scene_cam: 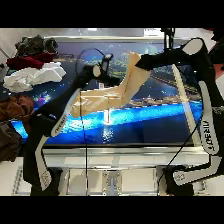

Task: Fold the shirts.

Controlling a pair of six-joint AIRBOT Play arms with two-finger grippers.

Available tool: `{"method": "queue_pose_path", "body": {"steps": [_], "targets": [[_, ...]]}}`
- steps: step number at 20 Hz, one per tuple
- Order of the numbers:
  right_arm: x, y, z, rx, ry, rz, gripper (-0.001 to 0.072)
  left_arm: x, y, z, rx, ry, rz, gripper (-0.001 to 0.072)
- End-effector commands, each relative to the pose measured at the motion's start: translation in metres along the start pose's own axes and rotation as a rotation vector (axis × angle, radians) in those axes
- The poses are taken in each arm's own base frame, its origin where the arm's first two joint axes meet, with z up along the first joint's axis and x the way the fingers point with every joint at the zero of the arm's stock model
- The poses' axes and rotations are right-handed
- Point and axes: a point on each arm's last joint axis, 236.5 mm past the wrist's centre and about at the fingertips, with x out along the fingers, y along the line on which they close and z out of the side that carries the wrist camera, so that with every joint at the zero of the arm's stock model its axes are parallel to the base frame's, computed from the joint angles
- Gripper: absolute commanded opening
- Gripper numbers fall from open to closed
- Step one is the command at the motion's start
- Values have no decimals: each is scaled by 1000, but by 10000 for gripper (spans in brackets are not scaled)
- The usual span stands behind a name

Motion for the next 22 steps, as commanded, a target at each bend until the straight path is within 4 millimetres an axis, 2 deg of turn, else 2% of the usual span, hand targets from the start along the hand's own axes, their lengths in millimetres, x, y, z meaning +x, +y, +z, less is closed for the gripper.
{"method": "queue_pose_path", "body": {"steps": [1, 4, 6, 8, 10, 11, 12, 13, 14, 16, 18, 20, 22], "targets": [[28, 54, 9, -49, -46, 55, 23, -116, 83, 58, 26, -147, 209, 17], [69, 111, 2, -46, -64, 130, 23, -220, 139, 82, -25, -276, 335, 17], [110, 152, -15, -32, -53, 190, 22, -271, 168, 84, -68, -333, 397, 17], [157, 181, -42, 11, -21, 228, 23, -297, 193, 76, -111, -337, 439, 17], [202, 196, -71, 59, 8, 251, 27, -302, 213, 58, -149, -289, 461, 17], [221, 204, -82, 96, 7, 268, 57, -299, 219, 49, -149, -259, 467, 18], [234, 207, -86, 127, -9, 274, 227, -293, 224, 41, -150, -229, 468, 18], [242, 206, -86, 155, -27, 275, 494, -287, 226, 35, -143, -206, 466, 17], [243, 205, -85, 165, -32, 276, 544, -282, 226, 31, -140, -192, 459, 17], [233, 181, -69, 148, -50, 244, 545, -279, 225, 30, -126, -185, 455, 18], [211, 133, -52, 94, -39, 161, 544, -279, 226, 30, -126, -185, 456, 18], [181, 51, -47, 98, 30, 1, 542, -279, 225, 30, -127, -186, 452, 18], [156, -26, -66, 232, 141, -125, 543, -278, 224, 31, -129, -189, 445, 18]]}}
